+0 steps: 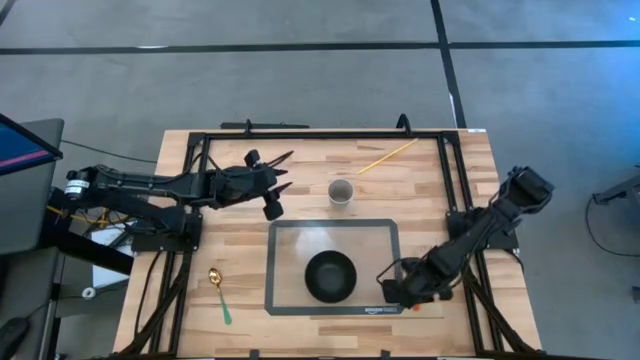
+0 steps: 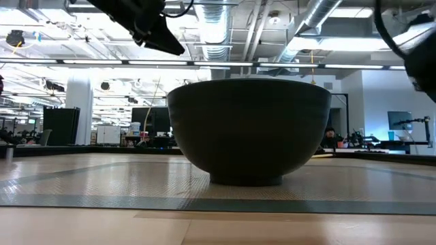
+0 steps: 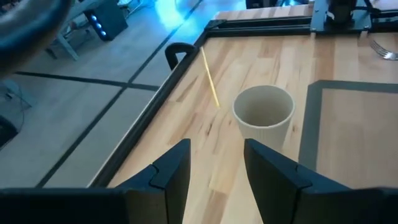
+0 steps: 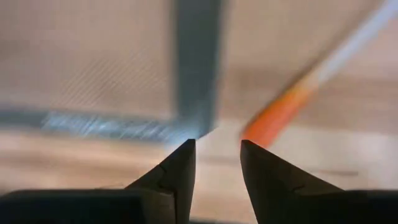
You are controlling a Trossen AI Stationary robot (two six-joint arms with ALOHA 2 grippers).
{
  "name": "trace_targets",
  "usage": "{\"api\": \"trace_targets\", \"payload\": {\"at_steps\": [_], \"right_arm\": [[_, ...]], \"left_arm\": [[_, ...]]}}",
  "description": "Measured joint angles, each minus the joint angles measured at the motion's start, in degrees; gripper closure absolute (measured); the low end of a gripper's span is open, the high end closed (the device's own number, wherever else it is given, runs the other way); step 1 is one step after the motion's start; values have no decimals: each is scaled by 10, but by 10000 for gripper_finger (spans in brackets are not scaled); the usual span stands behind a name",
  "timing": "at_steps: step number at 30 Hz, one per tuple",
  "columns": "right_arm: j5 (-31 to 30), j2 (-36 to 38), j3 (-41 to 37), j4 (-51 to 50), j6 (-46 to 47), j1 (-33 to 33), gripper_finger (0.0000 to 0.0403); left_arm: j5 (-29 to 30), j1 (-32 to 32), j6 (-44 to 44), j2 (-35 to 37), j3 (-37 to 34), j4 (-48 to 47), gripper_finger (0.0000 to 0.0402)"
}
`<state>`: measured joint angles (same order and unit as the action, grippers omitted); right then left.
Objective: Pick & Place Utensil
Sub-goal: Put the orange fork into the black bowl on the transparent mat
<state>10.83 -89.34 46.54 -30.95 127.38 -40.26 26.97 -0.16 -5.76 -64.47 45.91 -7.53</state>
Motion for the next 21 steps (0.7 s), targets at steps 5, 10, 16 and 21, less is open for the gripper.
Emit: {"api": "trace_targets", "payload": {"at_steps": [5, 10, 16, 21], "right_arm": [[-8, -13, 0, -113, 59, -10, 282], [-24, -19, 0, -154, 62, -10, 282], [-63, -19, 0, -181, 62, -8, 282], [-62, -18, -18, -166, 62, -10, 282]], "left_arm": [[0, 0, 0, 0, 0, 11, 250], [0, 0, 0, 0, 0, 16, 250], [0, 1, 0, 0, 0, 16, 250], [0, 1, 0, 0, 0, 16, 250]]}}
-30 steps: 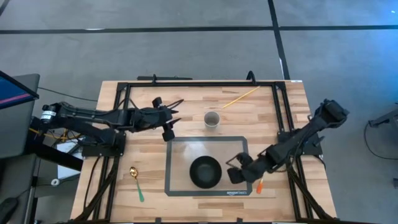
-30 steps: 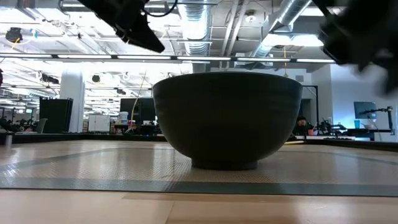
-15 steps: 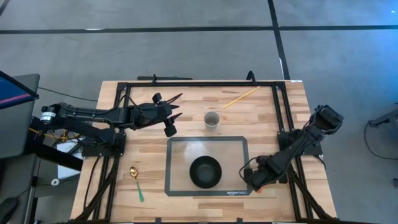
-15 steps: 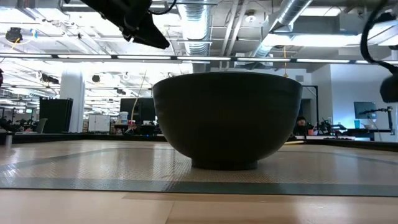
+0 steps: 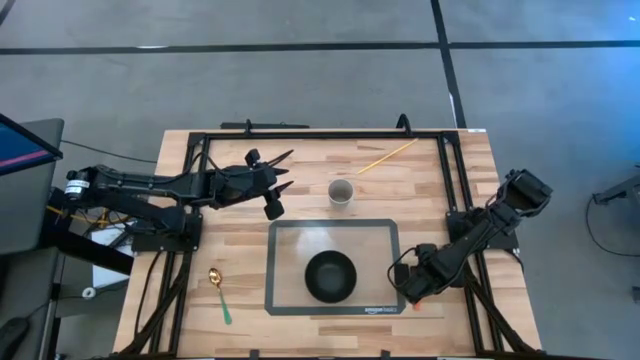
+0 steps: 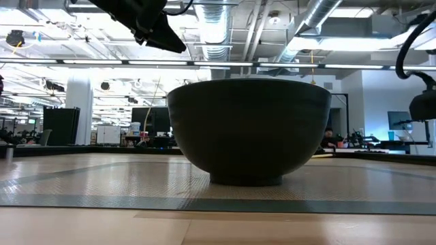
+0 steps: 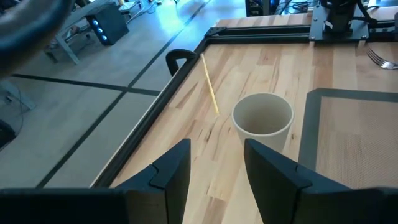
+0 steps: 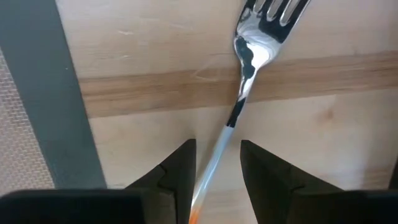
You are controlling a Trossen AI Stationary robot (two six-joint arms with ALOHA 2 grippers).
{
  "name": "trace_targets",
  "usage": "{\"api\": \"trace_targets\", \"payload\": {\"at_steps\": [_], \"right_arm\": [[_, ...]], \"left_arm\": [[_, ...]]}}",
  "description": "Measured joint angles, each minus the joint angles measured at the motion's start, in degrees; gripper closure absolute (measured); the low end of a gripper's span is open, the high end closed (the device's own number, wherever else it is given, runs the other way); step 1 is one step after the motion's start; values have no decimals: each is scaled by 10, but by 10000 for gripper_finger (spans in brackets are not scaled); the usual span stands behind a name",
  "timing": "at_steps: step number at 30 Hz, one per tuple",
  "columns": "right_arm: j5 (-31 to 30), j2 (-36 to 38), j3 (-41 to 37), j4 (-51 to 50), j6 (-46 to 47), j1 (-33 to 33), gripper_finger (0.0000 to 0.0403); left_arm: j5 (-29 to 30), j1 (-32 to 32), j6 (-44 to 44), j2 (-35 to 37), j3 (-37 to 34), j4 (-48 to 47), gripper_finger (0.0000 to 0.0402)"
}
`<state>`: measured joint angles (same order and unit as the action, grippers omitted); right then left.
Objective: Pick & Place Utensil
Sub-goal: Put the orange fork into the black bowl on the transparent mat
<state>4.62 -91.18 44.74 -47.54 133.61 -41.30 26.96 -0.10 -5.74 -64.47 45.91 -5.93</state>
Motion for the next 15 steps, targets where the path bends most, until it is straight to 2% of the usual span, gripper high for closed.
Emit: {"api": "trace_targets", "payload": {"at_steps": [6, 9, 12, 15], "right_arm": [[-12, 1, -11, 19, -1, -3, 282], [-29, 1, -11, 17, -34, -12, 289], [-71, 1, -11, 17, -60, -24, 316], [-99, 0, -12, 15, -70, -31, 358]], "left_arm": [[0, 0, 0, 0, 0, 0, 250], [0, 0, 0, 0, -3, 1, 250], [0, 0, 0, 0, -9, -1, 250], [0, 0, 0, 0, -9, 0, 250]]}}
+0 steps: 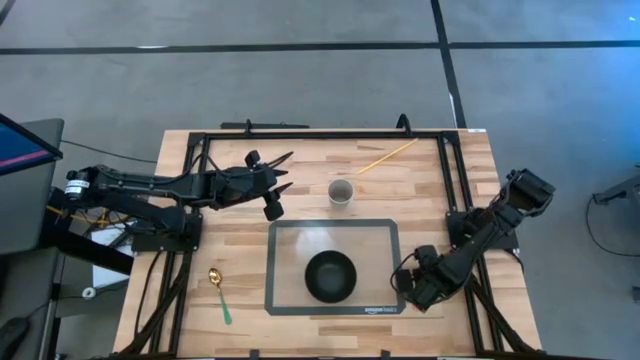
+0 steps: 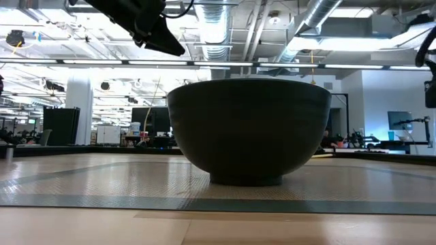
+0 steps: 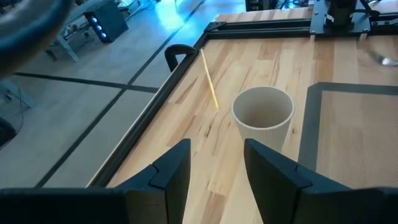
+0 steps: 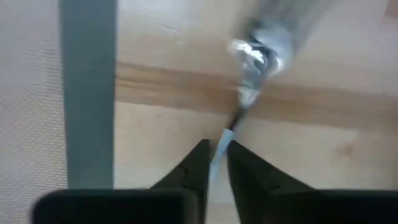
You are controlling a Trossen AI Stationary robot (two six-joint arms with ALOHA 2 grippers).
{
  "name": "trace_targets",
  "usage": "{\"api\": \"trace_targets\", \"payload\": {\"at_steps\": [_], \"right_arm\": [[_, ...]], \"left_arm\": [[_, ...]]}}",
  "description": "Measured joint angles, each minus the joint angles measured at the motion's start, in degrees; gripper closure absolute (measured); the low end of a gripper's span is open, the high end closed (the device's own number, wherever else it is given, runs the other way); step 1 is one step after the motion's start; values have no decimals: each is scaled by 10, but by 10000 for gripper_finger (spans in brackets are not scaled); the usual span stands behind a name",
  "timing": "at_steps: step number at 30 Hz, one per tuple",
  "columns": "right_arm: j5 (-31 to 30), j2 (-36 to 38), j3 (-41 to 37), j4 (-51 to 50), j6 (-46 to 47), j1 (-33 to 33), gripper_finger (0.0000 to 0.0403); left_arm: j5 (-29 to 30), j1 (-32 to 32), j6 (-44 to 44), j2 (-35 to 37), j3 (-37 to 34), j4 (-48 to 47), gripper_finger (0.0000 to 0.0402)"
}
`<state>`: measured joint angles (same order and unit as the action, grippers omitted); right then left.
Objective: Pick & Place Utensil
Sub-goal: Put the orange fork into the black bowl on the transparent mat
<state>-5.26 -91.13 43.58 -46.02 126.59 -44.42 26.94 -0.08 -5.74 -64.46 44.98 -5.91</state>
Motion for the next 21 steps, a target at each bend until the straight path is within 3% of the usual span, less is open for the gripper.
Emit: {"api": "trace_targets", "payload": {"at_steps": [3, 6, 9, 15, 17, 21], "right_arm": [[-42, 0, -1, 4, -65, -6, 393], [-126, -2, -3, 31, -130, -6, 384], [-179, -3, -4, 50, -160, 5, 378], [-165, -1, -1, 66, -233, 28, 395], [-159, 2, 6, 64, -259, 36, 390], [-143, 16, 29, 64, -301, 54, 396]], "left_arm": [[0, 0, 0, 0, 0, 0, 250], [-14, 1, 1, 0, 0, 0, 250], [-93, 2, 5, 0, -1, 0, 250], [-376, 12, 7, -1, -46, 36, 250], [-420, 21, 7, -1, -71, 58, 250], [-433, 46, 30, -1, -125, 141, 250]]}}
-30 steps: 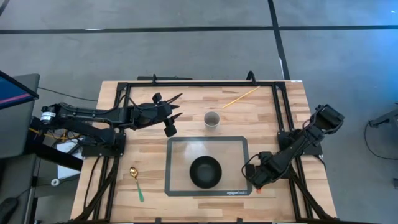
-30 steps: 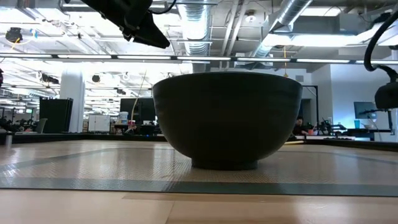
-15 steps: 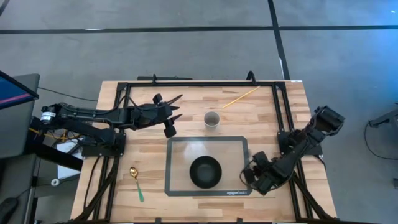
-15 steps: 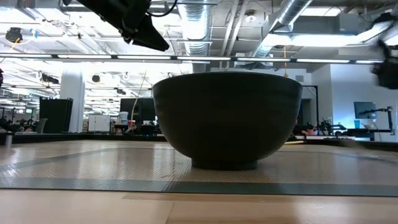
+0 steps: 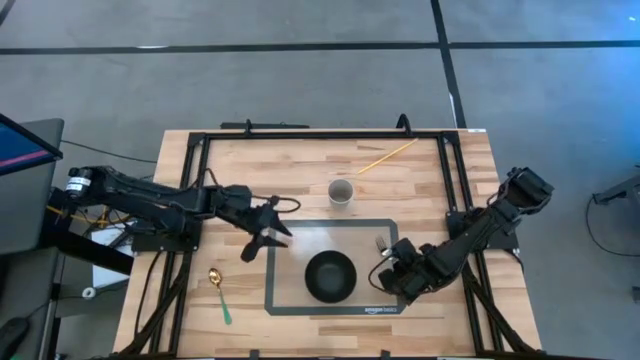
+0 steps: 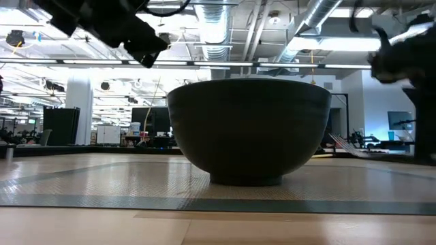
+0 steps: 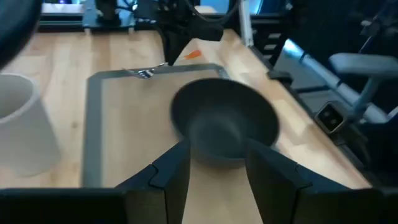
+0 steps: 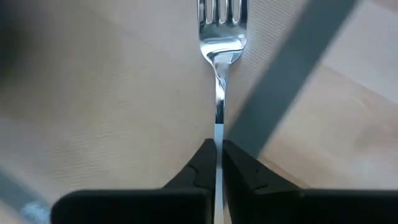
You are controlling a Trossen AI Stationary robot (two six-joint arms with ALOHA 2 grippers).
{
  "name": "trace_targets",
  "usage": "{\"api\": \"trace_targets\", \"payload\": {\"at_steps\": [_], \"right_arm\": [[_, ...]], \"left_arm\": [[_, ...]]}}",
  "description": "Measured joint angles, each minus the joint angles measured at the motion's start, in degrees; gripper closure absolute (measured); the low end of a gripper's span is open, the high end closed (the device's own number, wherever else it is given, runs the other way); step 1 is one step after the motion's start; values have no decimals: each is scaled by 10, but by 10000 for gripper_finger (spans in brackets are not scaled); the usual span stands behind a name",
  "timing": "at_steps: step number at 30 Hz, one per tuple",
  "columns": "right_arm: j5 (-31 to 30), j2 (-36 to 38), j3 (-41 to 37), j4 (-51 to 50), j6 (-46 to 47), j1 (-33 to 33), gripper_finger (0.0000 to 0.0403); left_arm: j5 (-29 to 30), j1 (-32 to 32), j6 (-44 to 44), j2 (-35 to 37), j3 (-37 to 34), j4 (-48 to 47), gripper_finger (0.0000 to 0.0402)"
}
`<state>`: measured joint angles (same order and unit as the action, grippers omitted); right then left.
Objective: Pick & Place Utensil
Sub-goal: Put the orange fork into the black bowl on the transparent mat
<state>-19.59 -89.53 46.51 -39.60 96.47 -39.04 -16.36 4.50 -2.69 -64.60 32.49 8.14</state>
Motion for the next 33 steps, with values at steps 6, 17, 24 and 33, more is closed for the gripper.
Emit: {"api": "trace_targets", "payload": {"at_steps": [6, 17, 24, 33], "right_arm": [[1, 23, 60, 6, -84, 29, 395], [121, 12, 172, 58, -246, 119, 398], [233, 12, 187, 84, -334, 143, 400], [287, 11, 188, 90, -300, 167, 400]], "left_arm": [[1, 31, 43, 0, -76, 146, 250], [5, 60, 46, -158, -108, 388, 292], [42, 56, 51, -306, -41, 441, 365], [41, 68, 51, -369, -9, 443, 394]]}}
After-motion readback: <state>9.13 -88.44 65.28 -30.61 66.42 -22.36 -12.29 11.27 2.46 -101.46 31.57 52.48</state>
